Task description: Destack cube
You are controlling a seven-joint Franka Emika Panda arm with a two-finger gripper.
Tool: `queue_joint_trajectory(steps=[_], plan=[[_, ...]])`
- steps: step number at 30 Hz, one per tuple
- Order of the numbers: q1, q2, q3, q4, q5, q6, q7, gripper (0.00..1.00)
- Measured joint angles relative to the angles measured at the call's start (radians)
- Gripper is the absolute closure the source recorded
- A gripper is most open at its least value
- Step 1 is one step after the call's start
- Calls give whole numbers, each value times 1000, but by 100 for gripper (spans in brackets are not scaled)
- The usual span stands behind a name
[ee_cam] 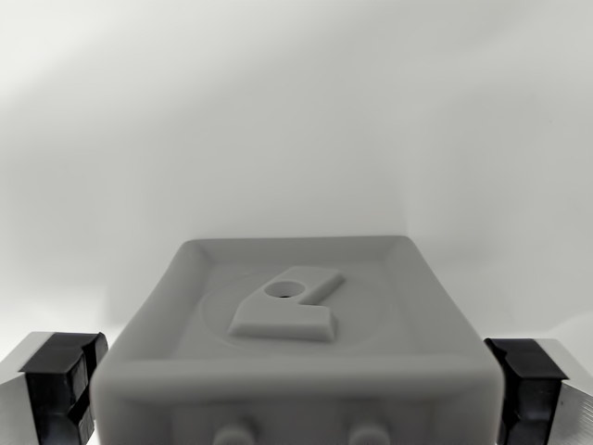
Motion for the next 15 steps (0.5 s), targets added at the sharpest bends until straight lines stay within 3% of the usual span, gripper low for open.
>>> queue_joint_trajectory(steps=[15], plan=[[0,-14,0,-4,0,-6,0,0]])
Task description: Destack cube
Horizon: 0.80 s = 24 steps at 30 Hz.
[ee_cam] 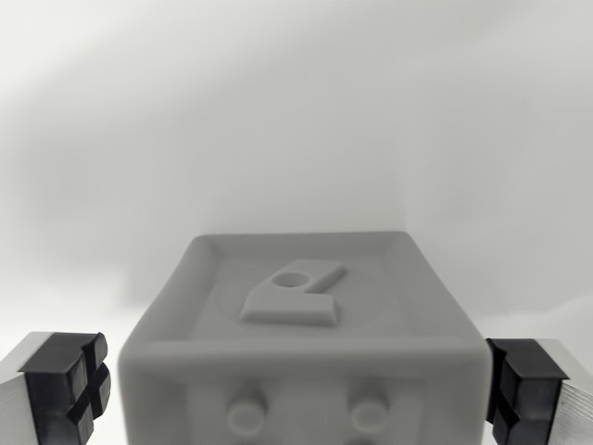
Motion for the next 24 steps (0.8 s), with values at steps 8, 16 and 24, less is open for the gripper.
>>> queue_joint_trajectory(steps=[8,16,24], plan=[[0,-38,0,-14,0,-22,0,0],[0,-88,-1,-28,0,-59,0,0],[1,-143,-2,-40,-1,-101,0,0]])
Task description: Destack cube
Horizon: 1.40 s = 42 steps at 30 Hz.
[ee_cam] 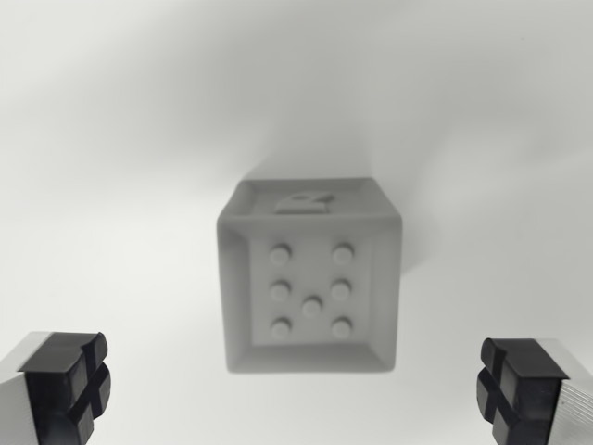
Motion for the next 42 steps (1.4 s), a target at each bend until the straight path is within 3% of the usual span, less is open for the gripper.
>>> queue_joint_trajectory(steps=[18,42], plan=[[2,-126,-3,0,-2,-125,1,0],[2,-242,-4,75,-6,-316,5,0]])
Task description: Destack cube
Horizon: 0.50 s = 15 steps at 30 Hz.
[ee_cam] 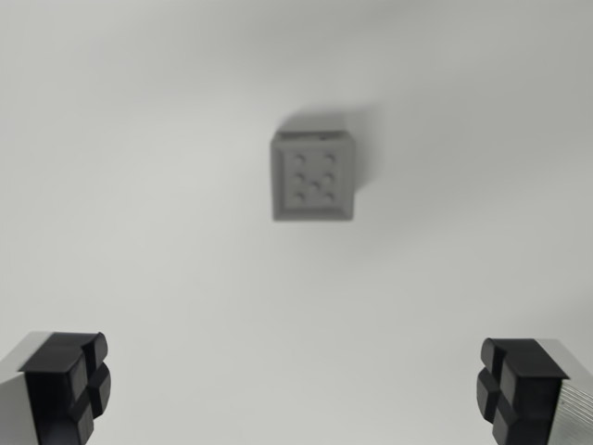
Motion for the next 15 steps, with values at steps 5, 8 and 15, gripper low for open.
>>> queue_joint_trajectory(steps=[5,8,15], plan=[[0,-12,0,20,-1,-33,1,0],[0,-19,0,31,-1,-51,1,0],[0,-31,0,54,-1,-84,1,0]])
